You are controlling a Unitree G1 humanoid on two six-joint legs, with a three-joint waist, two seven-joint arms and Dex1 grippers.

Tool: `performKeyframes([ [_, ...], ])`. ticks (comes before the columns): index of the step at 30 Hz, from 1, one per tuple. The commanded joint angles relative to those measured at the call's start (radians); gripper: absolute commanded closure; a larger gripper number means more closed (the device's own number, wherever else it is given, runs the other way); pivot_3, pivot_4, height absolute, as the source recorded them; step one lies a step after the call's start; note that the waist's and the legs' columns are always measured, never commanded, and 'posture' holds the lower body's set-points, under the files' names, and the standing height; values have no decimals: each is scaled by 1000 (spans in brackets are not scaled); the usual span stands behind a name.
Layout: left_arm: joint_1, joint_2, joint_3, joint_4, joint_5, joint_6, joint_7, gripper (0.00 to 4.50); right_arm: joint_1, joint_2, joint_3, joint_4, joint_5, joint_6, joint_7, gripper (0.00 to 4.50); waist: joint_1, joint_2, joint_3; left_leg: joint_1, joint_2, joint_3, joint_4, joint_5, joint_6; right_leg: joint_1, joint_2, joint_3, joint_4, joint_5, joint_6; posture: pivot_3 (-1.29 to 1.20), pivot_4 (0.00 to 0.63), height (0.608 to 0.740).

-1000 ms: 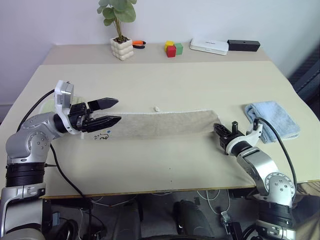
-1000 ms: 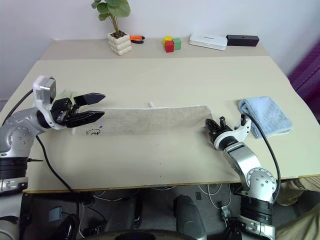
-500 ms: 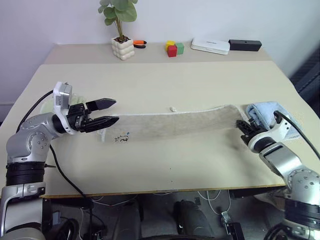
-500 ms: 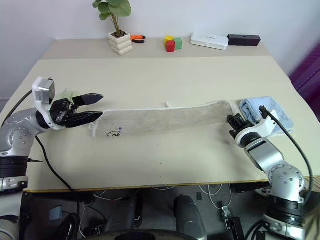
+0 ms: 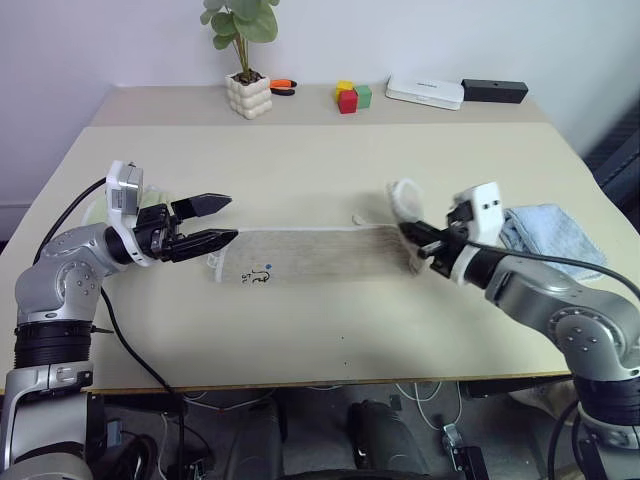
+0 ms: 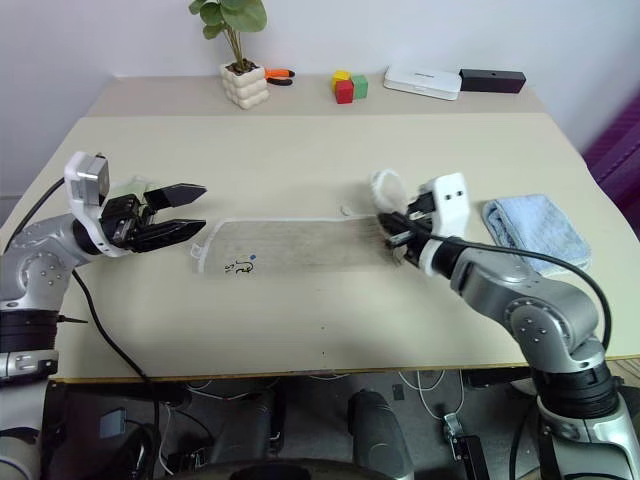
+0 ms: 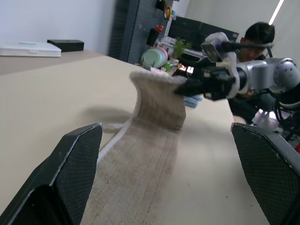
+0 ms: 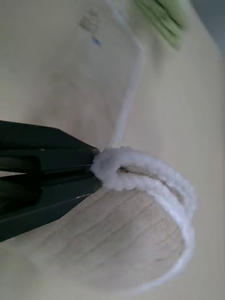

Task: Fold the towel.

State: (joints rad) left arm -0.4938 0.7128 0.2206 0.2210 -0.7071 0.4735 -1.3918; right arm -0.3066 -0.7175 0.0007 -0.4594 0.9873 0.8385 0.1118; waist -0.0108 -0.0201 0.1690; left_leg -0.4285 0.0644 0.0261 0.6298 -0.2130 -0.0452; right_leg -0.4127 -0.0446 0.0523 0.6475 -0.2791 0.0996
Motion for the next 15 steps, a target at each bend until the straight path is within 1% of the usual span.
performKeyframes([
  [1,13,13,34,-45,-16,-3,7,0,-20,-13,56,-57,-78,9,88,4468,-2,0,0,0,0,0,0,0,0,0,0,0,0,0,0,0,150,740],
  [9,44,12,50,-95,-33,13,38,0,-48,68,139,-17,-213,17,152,4468,-3,0,0,0,0,0,0,0,0,0,0,0,0,0,0,0,150,740],
  [15,61,14,59,-120,-45,26,50,0,-38,120,198,-10,-316,12,188,4468,-2,0,0,0,0,0,0,0,0,0,1,0,1,0,0,0,150,740],
])
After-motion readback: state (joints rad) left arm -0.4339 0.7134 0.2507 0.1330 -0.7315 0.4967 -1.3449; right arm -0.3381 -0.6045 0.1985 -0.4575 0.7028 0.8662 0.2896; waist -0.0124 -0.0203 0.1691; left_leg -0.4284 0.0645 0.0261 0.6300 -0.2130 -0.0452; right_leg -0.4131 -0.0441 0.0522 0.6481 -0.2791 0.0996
